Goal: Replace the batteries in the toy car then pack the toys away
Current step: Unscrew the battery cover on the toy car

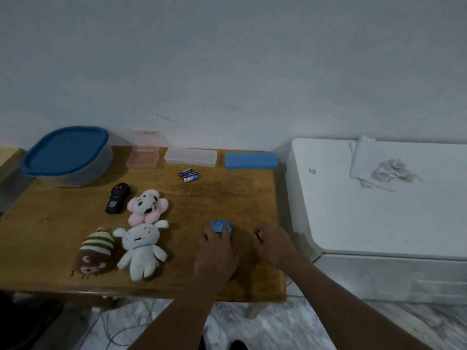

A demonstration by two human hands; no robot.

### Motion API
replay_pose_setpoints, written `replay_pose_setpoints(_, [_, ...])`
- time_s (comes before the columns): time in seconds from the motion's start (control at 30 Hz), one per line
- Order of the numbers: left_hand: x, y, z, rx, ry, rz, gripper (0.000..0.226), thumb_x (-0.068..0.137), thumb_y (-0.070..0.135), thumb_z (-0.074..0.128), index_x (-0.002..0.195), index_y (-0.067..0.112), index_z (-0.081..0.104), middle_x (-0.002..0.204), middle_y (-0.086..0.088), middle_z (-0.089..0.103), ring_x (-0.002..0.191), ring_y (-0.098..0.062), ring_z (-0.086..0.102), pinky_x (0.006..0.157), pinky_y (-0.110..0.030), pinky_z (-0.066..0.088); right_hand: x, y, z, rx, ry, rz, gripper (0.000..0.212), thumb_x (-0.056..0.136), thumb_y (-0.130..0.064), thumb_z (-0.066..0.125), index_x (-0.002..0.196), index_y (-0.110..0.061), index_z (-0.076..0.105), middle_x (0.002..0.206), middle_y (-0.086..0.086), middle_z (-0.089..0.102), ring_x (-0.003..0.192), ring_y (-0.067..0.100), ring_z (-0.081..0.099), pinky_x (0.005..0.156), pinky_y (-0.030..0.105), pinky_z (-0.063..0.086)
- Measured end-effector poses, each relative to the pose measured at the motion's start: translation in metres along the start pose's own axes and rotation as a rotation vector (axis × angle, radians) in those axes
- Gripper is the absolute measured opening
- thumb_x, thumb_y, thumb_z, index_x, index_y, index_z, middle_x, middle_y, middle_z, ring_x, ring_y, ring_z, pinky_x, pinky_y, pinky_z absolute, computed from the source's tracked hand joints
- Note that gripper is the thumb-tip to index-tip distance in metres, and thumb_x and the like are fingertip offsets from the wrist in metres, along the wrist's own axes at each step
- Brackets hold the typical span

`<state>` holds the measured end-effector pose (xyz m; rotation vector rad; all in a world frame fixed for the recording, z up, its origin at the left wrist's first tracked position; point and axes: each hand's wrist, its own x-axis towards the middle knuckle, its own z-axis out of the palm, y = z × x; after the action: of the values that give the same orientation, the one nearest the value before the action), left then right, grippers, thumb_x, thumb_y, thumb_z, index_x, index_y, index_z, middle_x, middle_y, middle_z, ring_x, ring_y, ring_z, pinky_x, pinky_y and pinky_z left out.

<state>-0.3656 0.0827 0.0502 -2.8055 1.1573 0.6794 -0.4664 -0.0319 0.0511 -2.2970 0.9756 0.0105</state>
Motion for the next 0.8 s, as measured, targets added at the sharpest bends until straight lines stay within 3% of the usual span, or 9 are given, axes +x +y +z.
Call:
replay_pose_setpoints(0.1, [0.001,0.006,0.005,-0.060,-0.008,-0.097,0.075,0.094,0.043,0.051,0.152,0.032,0.004,0.152,-0.022,0.016,0.133,-0.037,0.034,0.105,-0.044,0.038,-0.006,0.007,0.004,0.009,-0.031,0.037,0.012,0.094,-0.023,0.054,0.106,-0.021,0.057,0.083,-0.004,0.057,0.075,0.012,0.056,0.065,0.020,0.043])
replay_pose_setpoints(0.27, [0.004,0.003,0.008,-0.080,0.007,-0.154,0.078,0.091,0.037,0.056,0.150,0.035,0.005,0.141,-0.024,0.033,0.122,-0.035,0.045,0.099,-0.044,0.042,-0.011,0.012,0.006,0.009,-0.012,0.031,0.015,0.095,-0.023,0.054,0.109,-0.021,0.057,0.078,-0.005,0.058,0.066,0.008,0.054,0.051,0.010,0.033])
replay_pose_setpoints(0.47, [0.002,-0.003,0.000,-0.100,0.046,-0.147,0.087,0.084,0.035,0.065,0.150,0.032,0.008,0.138,-0.016,0.040,0.119,-0.028,0.049,0.096,-0.039,0.044,-0.009,0.009,-0.008,0.002,0.005,0.047,0.022,0.093,-0.017,0.056,0.114,-0.020,0.057,0.102,0.004,0.068,0.073,0.011,0.057,0.062,0.017,0.046])
replay_pose_setpoints(0.6, [0.005,-0.014,-0.014,-0.278,0.003,-0.154,0.102,0.076,0.041,0.071,0.150,0.030,0.003,0.141,-0.014,0.040,0.123,-0.028,0.048,0.099,-0.037,0.043,-0.007,0.003,-0.014,0.023,0.040,0.051,0.022,0.092,-0.014,0.056,0.113,-0.018,0.058,0.098,0.004,0.067,0.075,0.013,0.060,0.067,0.023,0.054])
replay_pose_setpoints(0.7, [0.005,-0.031,-0.023,-0.508,0.104,-0.147,0.097,0.056,0.048,0.077,0.137,0.027,0.029,0.121,-0.001,0.055,0.108,-0.021,0.055,0.095,-0.036,0.049,-0.004,-0.010,-0.018,0.012,0.071,0.041,0.020,0.093,-0.015,0.053,0.111,-0.017,0.061,0.098,0.004,0.067,0.075,0.013,0.058,0.067,0.023,0.049])
replay_pose_setpoints(0.8, [0.009,-0.054,-0.025,-0.926,0.033,-0.152,0.089,0.049,0.039,0.077,0.129,0.022,0.040,0.103,-0.001,0.062,0.089,-0.019,0.064,0.077,-0.038,0.056,-0.002,-0.023,-0.019,0.000,0.094,0.036,0.020,0.093,-0.018,0.053,0.111,-0.019,0.059,0.095,0.000,0.064,0.076,0.011,0.055,0.065,0.022,0.042])
